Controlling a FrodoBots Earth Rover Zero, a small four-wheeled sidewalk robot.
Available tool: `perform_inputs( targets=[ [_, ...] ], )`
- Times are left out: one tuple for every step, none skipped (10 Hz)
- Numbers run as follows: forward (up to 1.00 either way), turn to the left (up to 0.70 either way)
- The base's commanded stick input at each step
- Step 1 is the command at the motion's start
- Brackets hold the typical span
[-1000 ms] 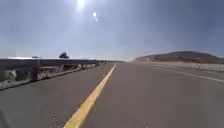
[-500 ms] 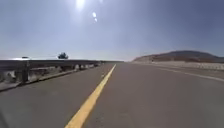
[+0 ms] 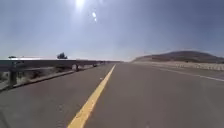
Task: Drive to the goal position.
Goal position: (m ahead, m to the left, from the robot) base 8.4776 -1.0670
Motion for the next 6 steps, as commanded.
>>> perform_inputs(
  targets=[
    [0.85,0.0],
    [0.85,0.0],
    [0.85,0.0],
    [0.85,0.0],
    [0.85,0.0],
    [0.85,0.0]
  ],
)
